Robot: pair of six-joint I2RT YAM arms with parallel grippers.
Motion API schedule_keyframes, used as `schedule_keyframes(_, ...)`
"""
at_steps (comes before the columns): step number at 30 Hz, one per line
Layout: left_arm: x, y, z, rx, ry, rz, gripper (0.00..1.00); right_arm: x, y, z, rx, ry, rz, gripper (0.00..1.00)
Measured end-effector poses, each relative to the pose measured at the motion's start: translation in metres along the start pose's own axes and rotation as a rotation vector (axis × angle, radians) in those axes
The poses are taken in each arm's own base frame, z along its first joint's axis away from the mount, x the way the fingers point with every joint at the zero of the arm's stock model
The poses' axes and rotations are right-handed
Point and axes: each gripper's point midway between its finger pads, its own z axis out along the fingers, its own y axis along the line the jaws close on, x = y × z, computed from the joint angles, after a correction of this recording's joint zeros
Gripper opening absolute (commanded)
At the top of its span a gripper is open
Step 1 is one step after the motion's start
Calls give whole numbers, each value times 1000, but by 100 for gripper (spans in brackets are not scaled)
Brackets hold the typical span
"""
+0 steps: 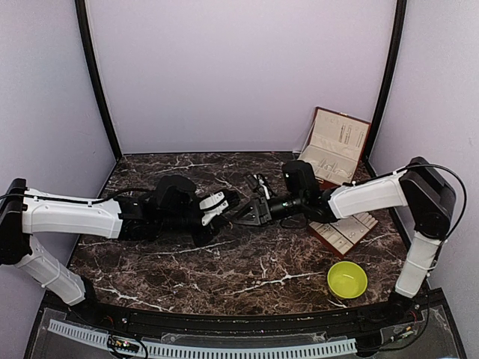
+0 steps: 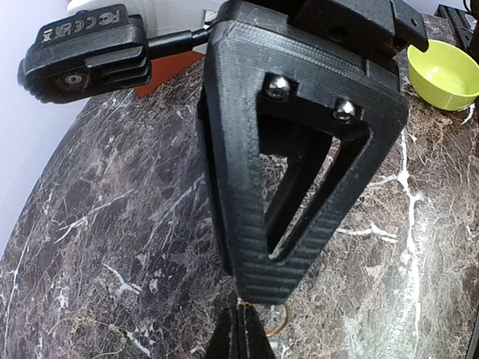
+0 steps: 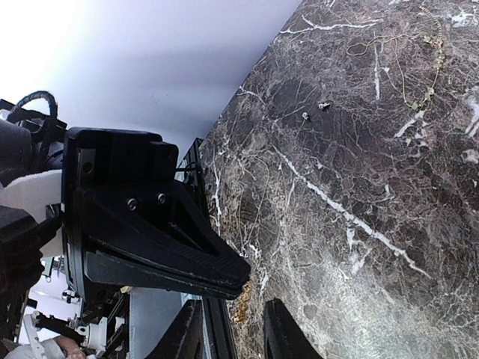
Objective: Organize the mixed jewelry
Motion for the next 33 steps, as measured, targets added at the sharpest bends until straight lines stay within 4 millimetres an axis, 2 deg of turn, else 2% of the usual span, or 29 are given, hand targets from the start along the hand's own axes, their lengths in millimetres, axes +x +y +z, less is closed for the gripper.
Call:
schedule_keyframes(11,1,0,0,-6,-1,1,0,12,-9,9,22,41,22,18)
schedule_keyframes(27,1,2,0,-22,5,12,0,9,-9,12,14,30,36,7)
schedule_keyframes(33,2,3,0,-27,7,12,0,8,-7,13,8,28,39,0)
